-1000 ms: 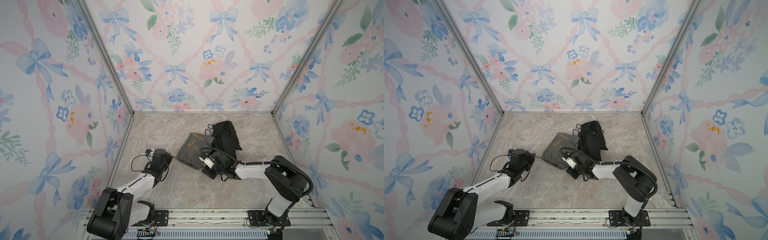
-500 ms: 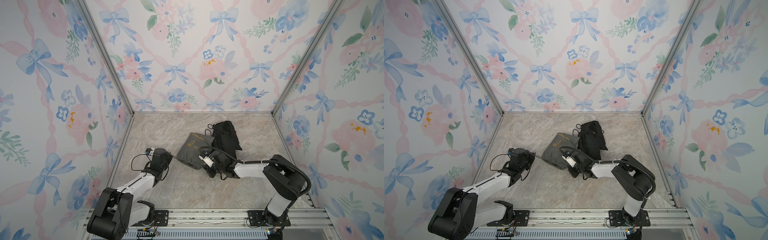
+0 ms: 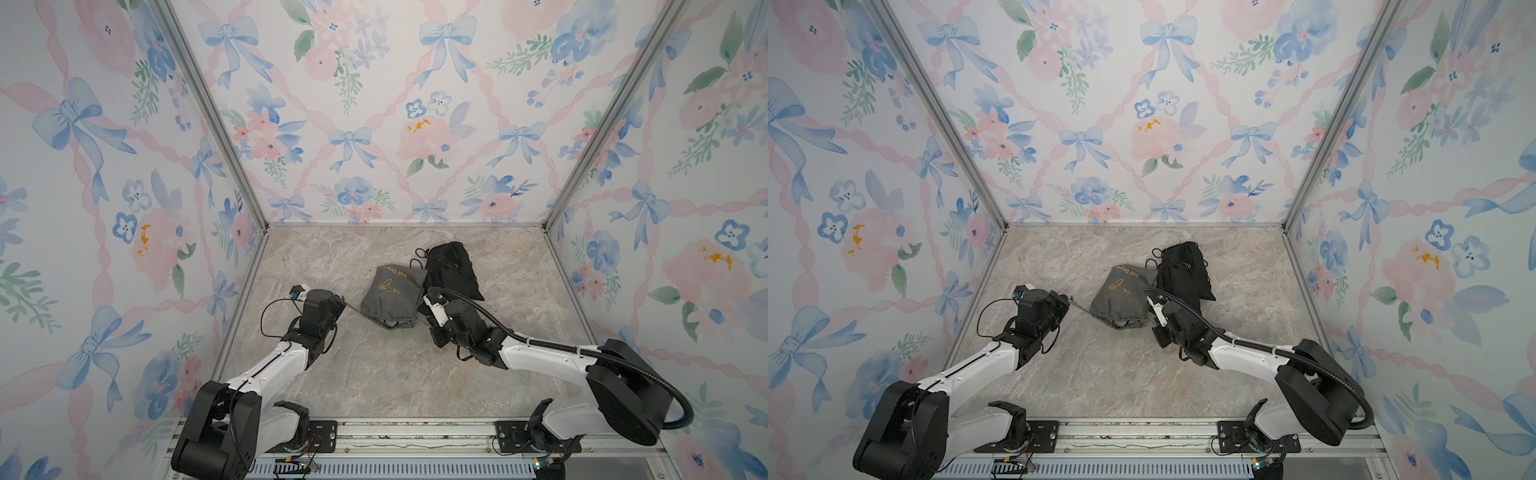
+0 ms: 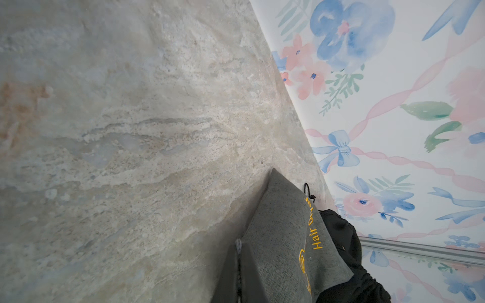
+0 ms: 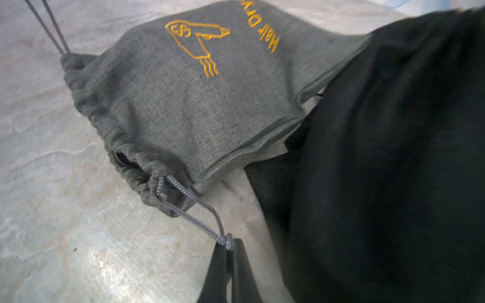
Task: Pack away hair dryers
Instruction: Pull the drawstrings on both sides of the drawstring bag.
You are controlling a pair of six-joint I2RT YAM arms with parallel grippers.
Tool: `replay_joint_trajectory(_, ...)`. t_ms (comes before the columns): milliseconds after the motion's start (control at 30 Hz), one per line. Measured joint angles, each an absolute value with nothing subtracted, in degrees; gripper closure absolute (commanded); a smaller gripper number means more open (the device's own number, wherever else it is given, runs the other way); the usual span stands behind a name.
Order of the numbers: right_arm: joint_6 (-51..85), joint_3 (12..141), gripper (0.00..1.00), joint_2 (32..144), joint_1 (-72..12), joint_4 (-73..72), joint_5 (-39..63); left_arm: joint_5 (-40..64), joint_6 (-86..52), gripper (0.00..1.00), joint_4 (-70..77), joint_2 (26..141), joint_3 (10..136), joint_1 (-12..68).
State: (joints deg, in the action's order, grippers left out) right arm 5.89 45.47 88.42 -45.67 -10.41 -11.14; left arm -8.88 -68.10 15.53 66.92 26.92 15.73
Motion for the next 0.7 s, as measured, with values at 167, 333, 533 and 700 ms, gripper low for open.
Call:
replay_joint_trajectory(167, 10.28, 46.83, 1.00, 85.19, -46.24, -6.79, -23.40, -10.79, -65.34, 1.00, 14.17, 64.42, 29.06, 15.70)
replay_joint_trajectory(333, 12.03, 49.19, 1.00, 82.48, -46.06, -2.96, -33.36, -11.35, -62.89, 1.00, 12.67, 63.70, 32.05, 14.70)
replay_joint_trajectory(533, 11.77, 50.68, 1.00, 77.76, -41.19, 0.10, -37.87, -9.13, -59.90, 1.00, 10.57, 64.45, 37.93, 9.43)
replay_joint_trajectory(700, 10.44, 52.45, 1.00, 76.29, -35.92, 1.08, -38.35, -5.89, -58.00, 1.00, 10.52, 67.68, 42.63, 7.01)
